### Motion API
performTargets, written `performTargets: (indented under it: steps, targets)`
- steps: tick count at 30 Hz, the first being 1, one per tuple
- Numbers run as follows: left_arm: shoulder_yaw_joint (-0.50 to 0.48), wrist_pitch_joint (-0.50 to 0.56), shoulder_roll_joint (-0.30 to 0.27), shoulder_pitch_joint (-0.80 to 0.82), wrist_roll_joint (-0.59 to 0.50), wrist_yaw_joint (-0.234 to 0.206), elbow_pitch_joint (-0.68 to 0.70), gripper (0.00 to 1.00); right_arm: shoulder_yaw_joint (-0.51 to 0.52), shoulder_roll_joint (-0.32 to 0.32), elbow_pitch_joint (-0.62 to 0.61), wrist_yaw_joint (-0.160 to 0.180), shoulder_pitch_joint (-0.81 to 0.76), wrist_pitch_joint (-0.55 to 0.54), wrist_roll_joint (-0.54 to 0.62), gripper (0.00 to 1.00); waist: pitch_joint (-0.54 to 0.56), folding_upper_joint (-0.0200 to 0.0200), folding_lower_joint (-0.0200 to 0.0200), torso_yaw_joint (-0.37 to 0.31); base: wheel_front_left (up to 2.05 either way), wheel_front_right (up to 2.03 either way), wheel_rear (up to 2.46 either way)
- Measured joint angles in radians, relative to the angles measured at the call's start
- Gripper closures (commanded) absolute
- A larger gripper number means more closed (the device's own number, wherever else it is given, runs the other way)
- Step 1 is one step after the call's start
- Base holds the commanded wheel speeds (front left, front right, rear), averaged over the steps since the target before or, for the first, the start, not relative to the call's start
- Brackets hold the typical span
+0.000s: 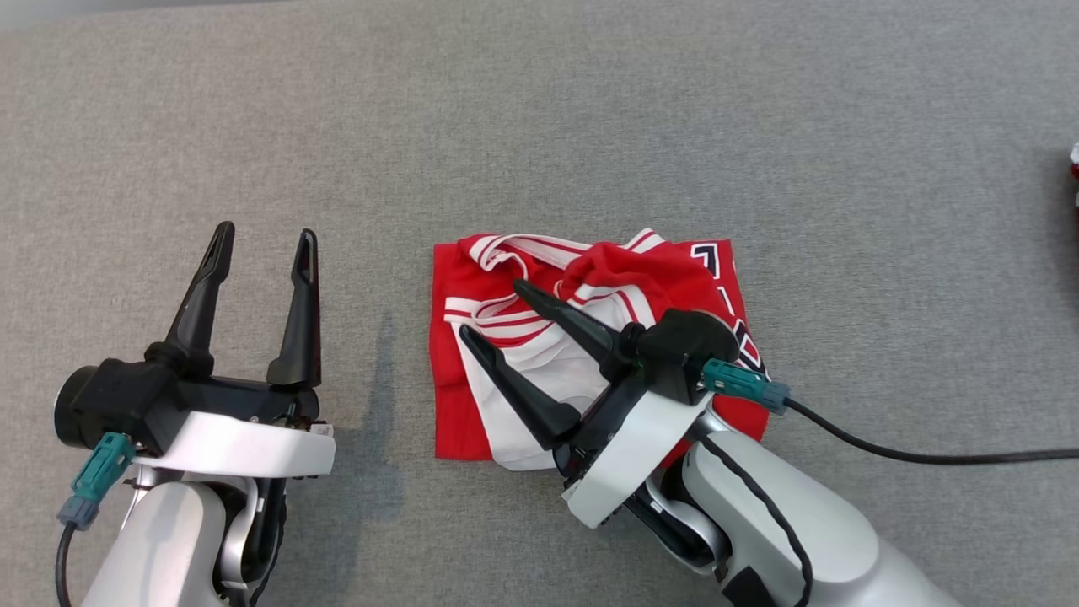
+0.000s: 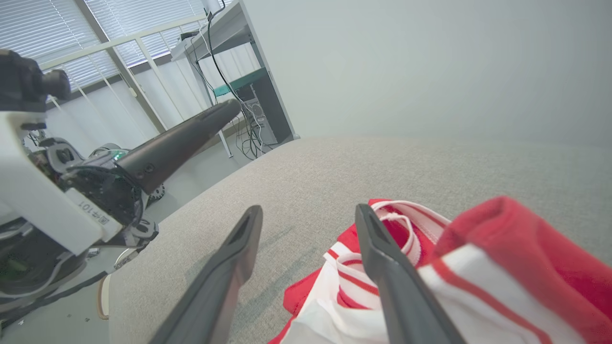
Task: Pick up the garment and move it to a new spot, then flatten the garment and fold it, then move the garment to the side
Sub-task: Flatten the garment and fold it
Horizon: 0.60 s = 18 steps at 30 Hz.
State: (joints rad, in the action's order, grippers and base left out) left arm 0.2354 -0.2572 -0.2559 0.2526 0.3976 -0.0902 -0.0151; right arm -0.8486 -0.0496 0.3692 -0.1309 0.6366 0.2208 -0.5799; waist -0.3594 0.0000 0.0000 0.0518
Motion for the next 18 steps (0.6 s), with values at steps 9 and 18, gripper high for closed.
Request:
performTargets:
  steps: [9,18]
  targets:
    - [-0.014,0.0,-0.012,-0.026,-0.002,-0.014,-0.006,0.0,0.198,-0.034,-0.183,0.0,-0.06,0.029,0.1,0.0,0.04,0.0,0.0,-0.033,0.0,0.0,0.0]
    - [-0.023,0.008,-0.026,-0.062,-0.002,-0.034,0.003,0.0,0.529,-0.115,-0.252,0.0,-0.229,0.005,0.193,0.0,0.072,0.0,0.0,-0.061,0.0,0.0,0.0]
